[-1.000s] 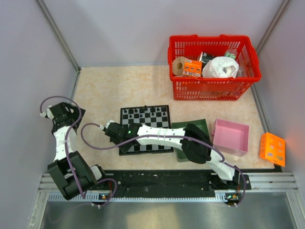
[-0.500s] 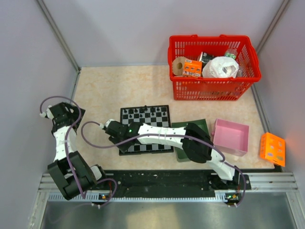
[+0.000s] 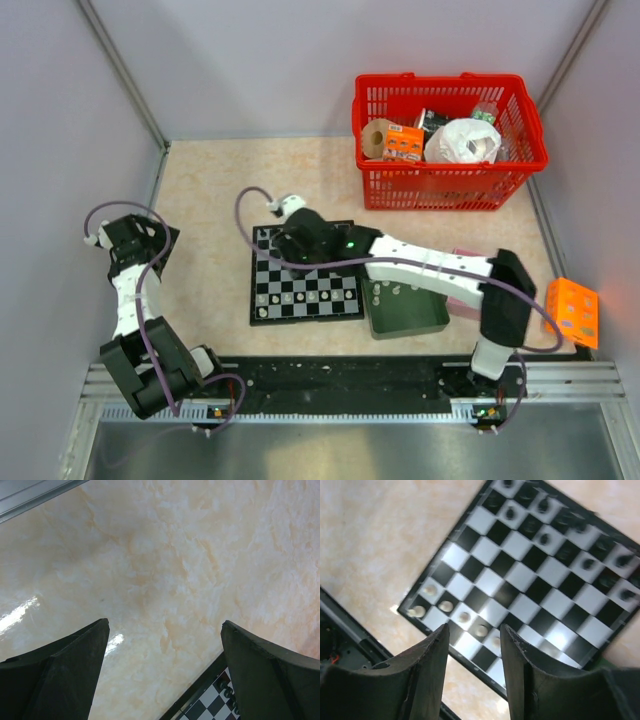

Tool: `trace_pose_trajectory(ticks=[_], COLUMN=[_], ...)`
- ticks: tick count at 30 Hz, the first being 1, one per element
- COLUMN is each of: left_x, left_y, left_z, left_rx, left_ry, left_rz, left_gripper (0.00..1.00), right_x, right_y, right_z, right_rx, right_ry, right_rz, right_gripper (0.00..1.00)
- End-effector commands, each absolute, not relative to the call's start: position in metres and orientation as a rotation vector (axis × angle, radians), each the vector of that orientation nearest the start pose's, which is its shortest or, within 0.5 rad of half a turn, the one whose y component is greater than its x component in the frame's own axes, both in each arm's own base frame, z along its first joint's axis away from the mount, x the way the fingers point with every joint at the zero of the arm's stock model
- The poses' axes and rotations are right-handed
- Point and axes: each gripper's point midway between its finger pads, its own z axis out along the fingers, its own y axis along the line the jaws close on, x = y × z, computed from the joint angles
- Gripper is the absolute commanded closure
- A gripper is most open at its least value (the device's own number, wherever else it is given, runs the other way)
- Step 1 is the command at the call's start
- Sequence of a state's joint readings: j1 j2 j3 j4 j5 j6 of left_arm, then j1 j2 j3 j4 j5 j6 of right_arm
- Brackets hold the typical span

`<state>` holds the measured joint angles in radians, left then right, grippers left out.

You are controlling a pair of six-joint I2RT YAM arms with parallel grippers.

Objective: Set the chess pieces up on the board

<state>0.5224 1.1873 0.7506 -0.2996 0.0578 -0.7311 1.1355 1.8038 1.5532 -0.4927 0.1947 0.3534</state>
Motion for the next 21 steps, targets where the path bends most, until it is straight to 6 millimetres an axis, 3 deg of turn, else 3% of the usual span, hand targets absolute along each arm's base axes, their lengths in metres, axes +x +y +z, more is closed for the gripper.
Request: trace_pose_trajectory(ticks=[1,4,7,11,16,21], left_x=[0.315,0.315,0.316,0.317,0.317,0.317], left_y=[0.139,0.139,0.138,0.137,0.138,0.137], left_z=[0.140,0.138,0.138,0.136,0.135,0.136], left_rx=[-1.288,-1.282,-1.279,-1.276,-1.274,-1.274], left_ry=[1.836,1.838,1.840,1.846,1.851,1.847], left_rz=[-0.185,-0.185,-0.189,-0.197,-0.188,-0.198], left_gripper=[0.01,0.01,0.01,0.01,0.01,0.01], right_x=[0.263,0.278,0.283,0.278,0.273,0.277], right_y=[0.363,0.294,0.227,0.173,0.149,0.159], right_z=[0.209,0.193,0.163,0.124,0.099,0.089], right_rx=[-0.492,-0.330,-0.168,-0.024,0.022,-0.040], right_ry=[2.163,2.218,2.302,2.411,2.479,2.525], right_rz=[0.481,0.404,0.326,0.274,0.184,0.211], right_gripper=[0.54,0.54,0.54,0.54,0.58,0.59])
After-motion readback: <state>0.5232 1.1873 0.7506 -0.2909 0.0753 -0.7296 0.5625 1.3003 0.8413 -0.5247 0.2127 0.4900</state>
